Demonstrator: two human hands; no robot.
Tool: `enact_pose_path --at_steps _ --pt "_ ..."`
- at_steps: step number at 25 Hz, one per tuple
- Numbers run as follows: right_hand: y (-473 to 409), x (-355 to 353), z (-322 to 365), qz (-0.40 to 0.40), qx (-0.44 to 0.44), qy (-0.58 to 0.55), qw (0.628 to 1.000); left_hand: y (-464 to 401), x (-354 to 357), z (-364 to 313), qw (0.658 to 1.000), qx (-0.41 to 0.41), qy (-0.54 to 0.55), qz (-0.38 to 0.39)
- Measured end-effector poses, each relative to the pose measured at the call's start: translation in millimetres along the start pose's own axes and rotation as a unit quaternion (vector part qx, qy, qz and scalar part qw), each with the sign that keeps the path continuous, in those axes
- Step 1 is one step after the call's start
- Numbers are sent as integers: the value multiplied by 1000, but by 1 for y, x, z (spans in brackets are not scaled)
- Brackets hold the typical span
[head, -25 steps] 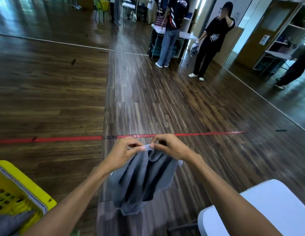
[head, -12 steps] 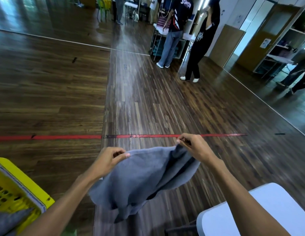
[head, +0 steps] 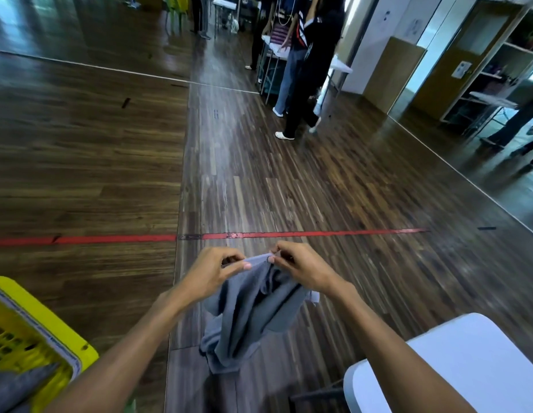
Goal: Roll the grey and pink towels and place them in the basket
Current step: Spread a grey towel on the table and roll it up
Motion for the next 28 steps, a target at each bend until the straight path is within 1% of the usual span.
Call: enact_pose_path --at_steps 3,5,6,8,9,11,13,14,16,17,19,21,22,25,27,28 --pt "3 -18 -20 -34 22 41 998 7 -18 28 998 -43 -48 -17" --pt "7 -15 -23 -21 33 56 998 10 -26 37 995 -46 -79 -35" --pt "8 -10 -19 -15 32 46 998 9 -26 37 994 -45 -87 -48" --pt "9 1 -3 1 19 -5 1000 9 -22 29 993 -36 -85 -69" --pt "9 5 9 9 6 -32 999 9 -17 22 994 -33 -75 -67" --pt "12 8 30 24 -4 -93 995 10 2 10 998 -41 -36 -28" --pt "15 6 41 35 18 -168 985 10 20 0 999 -48 1 6" --pt "15 4 40 31 31 -192 980 8 23 -3 999 -49 15 2" --pt "18 -3 29 10 68 -218 973 6 21 -2 997 -62 38 -28" --pt "21 -5 20 -3 86 -225 971 5 20 -1 996 -66 43 -31" --pt "27 -6 13 -12 102 -234 967 6 25 -2 999 -47 23 -4" --pt "33 -2 11 -9 109 -236 966 7 31 -4 1000 -16 -11 14" --pt "35 0 6 -9 116 -227 967 6 32 -5 1000 -2 -23 9" --pt "47 6 -23 34 133 -139 981 0 19 -4 998 23 -54 -26" --pt "63 8 -46 64 152 -107 981 -1 8 0 996 29 -66 -50" --pt "69 5 -53 62 162 -103 979 -1 4 2 995 26 -70 -60"
Point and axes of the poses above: each hand's wrist, its own y-axis away from the middle knuckle, its own x-axis out of the palm, z = x × y, the point moved 9 cm from there along -y, towards the middle knuckle, and after that the axes turned 15 degrees about -z, right-handed, at the moved point
